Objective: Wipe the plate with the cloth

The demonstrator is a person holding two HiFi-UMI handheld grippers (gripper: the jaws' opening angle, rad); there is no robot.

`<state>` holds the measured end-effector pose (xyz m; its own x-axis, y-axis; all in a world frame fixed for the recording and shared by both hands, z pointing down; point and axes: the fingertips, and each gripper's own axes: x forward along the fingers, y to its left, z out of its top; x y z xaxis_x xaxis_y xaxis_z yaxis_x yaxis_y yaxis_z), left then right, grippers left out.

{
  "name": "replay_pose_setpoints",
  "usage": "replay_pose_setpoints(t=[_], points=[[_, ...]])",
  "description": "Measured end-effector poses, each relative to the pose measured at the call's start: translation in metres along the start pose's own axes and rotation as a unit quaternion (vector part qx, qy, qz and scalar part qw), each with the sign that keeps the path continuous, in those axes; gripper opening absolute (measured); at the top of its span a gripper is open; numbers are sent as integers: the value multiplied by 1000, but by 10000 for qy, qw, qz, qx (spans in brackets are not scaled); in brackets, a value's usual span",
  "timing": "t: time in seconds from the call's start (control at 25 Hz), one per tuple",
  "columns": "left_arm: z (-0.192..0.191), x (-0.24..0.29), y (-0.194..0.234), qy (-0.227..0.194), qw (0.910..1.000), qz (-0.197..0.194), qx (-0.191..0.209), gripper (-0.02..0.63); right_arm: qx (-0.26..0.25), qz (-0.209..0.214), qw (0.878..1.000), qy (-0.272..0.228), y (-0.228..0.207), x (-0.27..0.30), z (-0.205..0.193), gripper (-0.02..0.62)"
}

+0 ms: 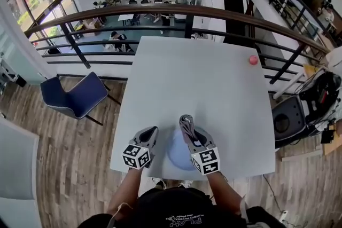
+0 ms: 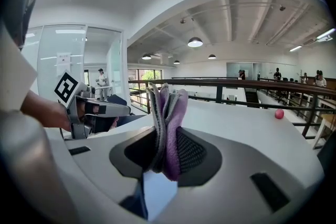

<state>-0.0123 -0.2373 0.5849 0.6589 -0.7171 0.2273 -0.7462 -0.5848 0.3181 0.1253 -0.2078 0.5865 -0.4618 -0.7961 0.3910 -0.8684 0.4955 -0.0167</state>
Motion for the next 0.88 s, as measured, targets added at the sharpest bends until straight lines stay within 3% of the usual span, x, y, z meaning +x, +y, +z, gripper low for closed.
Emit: replay_pose_setpoints(t=[0.2, 0.88], points=[[-22, 7, 7, 327, 9988, 290, -228, 12, 115, -11, 9998, 175, 4, 5, -21, 110], [-74, 13, 7, 870, 9952, 310, -335, 11, 589, -157, 9890, 1348, 12, 16, -106, 110]])
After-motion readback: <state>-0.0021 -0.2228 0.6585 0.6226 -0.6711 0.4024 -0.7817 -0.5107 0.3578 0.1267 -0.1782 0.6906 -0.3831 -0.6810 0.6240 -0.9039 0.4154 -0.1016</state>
